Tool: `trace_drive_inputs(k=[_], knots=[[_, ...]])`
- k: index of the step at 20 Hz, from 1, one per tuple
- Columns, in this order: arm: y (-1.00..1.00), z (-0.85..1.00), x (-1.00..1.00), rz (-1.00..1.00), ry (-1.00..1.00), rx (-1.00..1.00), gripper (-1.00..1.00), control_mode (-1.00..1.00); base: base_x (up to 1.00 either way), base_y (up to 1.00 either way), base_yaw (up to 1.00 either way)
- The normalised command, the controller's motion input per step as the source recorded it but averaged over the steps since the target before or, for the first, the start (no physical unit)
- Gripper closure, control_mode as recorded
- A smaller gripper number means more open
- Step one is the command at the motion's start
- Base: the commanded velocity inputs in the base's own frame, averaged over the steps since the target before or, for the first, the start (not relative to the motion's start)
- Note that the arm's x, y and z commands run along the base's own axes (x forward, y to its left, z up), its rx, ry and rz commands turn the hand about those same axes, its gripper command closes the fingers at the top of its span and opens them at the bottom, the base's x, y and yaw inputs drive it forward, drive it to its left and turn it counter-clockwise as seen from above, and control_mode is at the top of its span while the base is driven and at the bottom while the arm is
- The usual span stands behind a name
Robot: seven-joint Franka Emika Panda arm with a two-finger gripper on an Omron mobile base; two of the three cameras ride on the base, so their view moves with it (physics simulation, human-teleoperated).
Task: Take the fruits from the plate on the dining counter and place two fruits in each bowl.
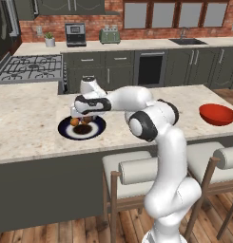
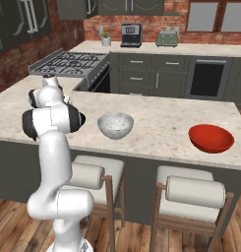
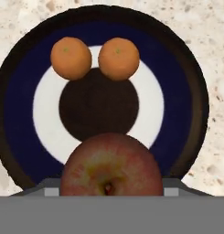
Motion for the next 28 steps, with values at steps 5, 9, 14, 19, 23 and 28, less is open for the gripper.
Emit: trace_drive_inputs(k=[5, 9, 14, 19, 23, 28], knots=[[-0.93, 0.73, -0.82, 0.00, 0.01, 0.00, 1.00, -1.00, 0.00, 0.00, 0.00], [-1.00, 0.21, -0.78, 0.00, 0.00, 0.00, 1.00, -1.00, 0.00, 0.00, 0.00], [-1.00, 0.43, -0.23, -0.02, 0.03, 0.00, 1.00, -1.00, 0.00, 0.00, 0.00], [-1.00, 0.61, 0.10, -0.04, 0.08, 0.00, 1.00, -1.00, 0.00, 0.00, 0.00], [-1.00, 0.44, 0.17, -0.04, 0.14, 0.00, 1.00, -1.00, 0.00, 0.00, 0.00], [-0.64, 0.12, 0.52, -0.04, 0.22, 0.00, 1.00, -1.00, 0.00, 0.00, 0.00]])
